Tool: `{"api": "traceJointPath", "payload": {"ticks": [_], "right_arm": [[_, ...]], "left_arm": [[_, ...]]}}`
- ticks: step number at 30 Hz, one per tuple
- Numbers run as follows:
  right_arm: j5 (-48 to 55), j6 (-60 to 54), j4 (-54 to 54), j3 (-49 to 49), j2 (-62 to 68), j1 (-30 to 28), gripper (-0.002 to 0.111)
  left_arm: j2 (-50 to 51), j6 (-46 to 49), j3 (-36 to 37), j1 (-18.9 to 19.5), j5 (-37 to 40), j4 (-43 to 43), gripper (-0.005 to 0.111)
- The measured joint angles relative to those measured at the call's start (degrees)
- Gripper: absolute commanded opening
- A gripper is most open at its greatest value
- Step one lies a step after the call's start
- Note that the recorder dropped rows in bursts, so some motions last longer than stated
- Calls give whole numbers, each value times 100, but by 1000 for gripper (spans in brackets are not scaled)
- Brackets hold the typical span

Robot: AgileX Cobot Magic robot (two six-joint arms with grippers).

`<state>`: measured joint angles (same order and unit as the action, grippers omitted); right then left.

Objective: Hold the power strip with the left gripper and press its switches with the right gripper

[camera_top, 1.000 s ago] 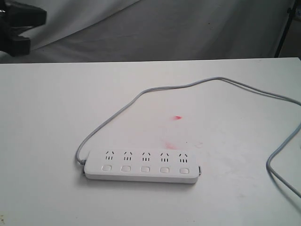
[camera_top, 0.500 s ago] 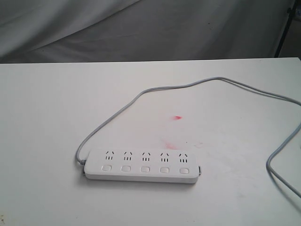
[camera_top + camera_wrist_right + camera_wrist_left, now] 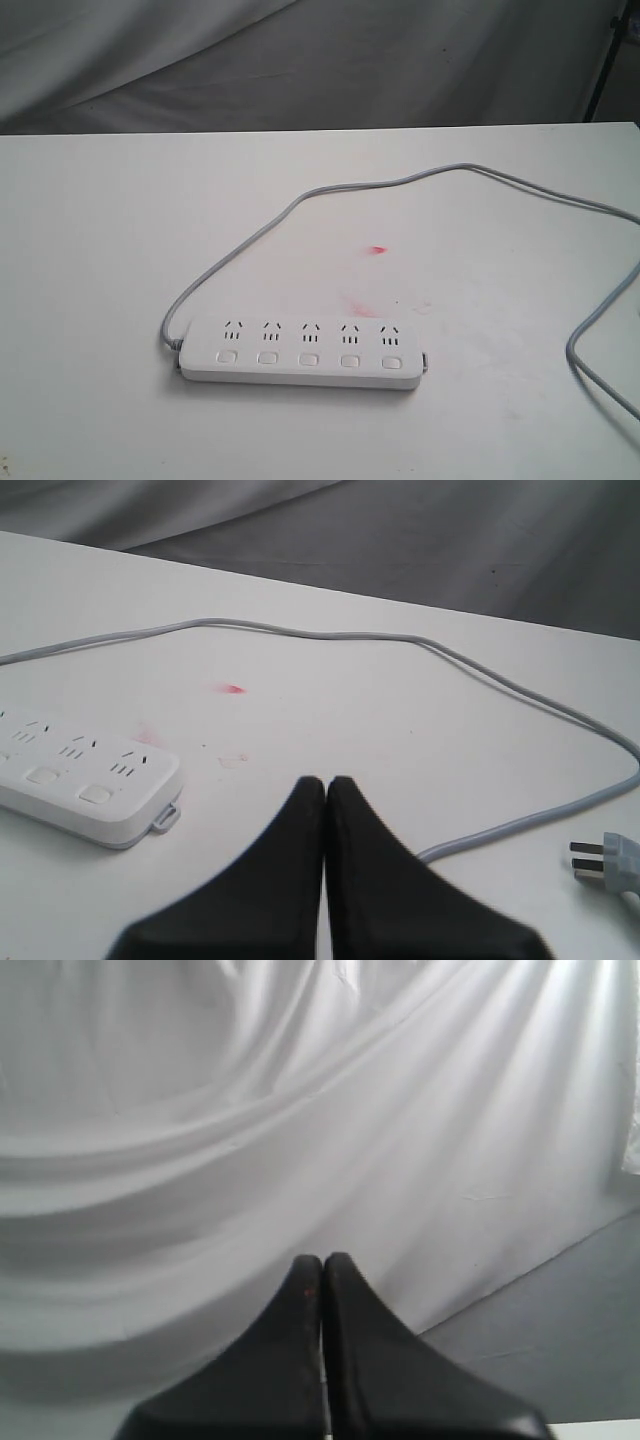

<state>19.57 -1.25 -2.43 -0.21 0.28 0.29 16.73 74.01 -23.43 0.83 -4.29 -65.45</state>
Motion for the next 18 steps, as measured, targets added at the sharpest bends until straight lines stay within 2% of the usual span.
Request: {"api": "traceJointPath", "payload": {"ticks": [4, 13, 18], "right_arm": [[0, 0, 0, 0, 0, 0, 0], [0, 0, 0, 0, 0, 0, 0], [0, 0, 0, 0, 0, 0, 0]], "left_arm": [[-433, 0, 256, 173, -21, -16, 0], [-1353, 0, 778, 191, -21, -16, 0], [-1636, 0, 990, 332, -156, -16, 0]]}}
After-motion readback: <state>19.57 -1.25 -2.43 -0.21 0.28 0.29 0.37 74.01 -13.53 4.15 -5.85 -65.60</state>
